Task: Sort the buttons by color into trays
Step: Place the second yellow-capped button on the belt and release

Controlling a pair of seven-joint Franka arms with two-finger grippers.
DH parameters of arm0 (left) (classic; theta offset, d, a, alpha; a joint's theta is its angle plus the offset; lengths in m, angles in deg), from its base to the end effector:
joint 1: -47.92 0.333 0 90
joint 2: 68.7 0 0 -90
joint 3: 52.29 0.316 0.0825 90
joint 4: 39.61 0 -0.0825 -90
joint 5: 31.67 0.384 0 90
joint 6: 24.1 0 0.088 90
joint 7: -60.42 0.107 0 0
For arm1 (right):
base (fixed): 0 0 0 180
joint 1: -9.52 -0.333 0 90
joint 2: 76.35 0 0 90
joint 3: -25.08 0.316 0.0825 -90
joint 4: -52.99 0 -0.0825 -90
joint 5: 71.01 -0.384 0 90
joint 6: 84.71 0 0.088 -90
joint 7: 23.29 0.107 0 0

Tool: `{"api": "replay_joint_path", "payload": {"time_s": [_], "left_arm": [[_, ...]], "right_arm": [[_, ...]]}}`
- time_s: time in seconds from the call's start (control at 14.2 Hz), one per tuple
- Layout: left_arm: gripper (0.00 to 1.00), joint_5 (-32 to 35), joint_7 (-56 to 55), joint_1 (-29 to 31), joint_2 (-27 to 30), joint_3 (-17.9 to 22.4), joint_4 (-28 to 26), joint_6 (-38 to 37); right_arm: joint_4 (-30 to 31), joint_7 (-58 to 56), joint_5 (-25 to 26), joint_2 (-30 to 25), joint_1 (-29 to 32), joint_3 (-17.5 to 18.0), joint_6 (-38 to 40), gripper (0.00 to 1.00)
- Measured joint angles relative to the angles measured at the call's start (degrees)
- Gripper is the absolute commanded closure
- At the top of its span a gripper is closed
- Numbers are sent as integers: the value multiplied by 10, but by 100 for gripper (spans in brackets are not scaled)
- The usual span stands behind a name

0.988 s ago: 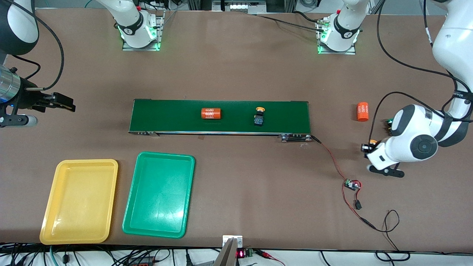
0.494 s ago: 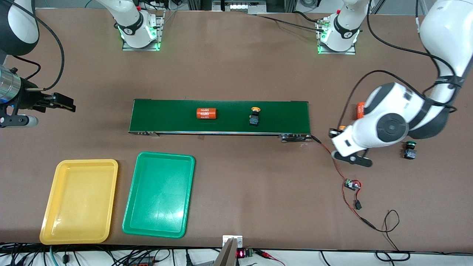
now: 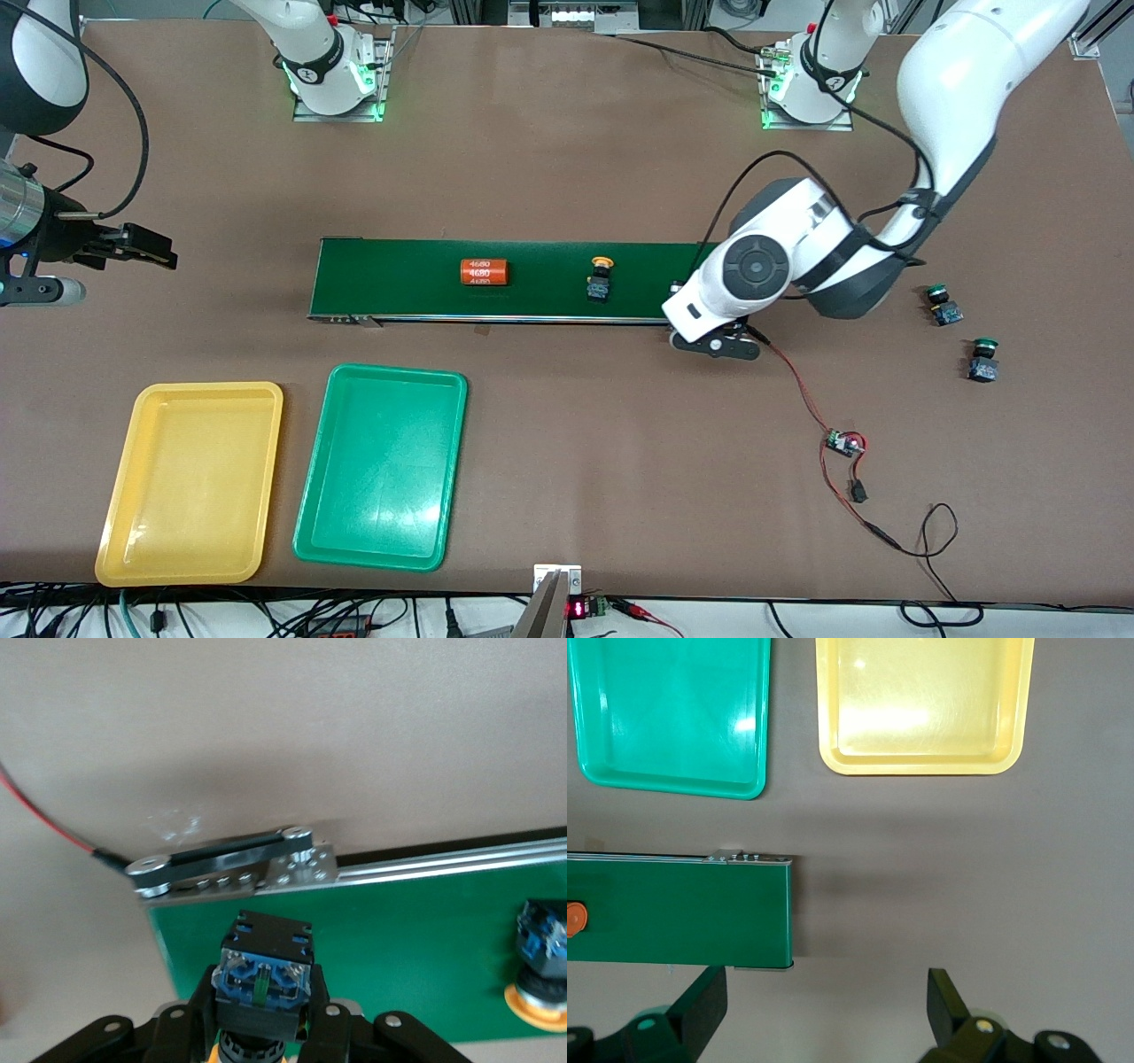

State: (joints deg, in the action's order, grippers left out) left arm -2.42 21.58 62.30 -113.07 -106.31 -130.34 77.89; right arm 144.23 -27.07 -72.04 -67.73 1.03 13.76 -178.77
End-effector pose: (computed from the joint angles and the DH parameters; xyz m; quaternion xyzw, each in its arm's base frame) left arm 0.5815 -0.3055 0.2994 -0.9890 0.0595 0.1338 0.0214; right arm 0.5972 -0.0205 0.5348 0.9987 0.0076 -0.0494 0.0030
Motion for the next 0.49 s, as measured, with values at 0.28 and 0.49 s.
{"api": "replay_joint_path", "payload": {"time_s": [0.28,0.49], "left_arm": [[83,0,-23,-5,-24,16,-13,1],[77,0,-38,-6,-27,16,-33,1]], "right_arm": [[0,-11,0,0,0,0,0,0],[0,-13,-12,1,4,0,-1,0]]}}
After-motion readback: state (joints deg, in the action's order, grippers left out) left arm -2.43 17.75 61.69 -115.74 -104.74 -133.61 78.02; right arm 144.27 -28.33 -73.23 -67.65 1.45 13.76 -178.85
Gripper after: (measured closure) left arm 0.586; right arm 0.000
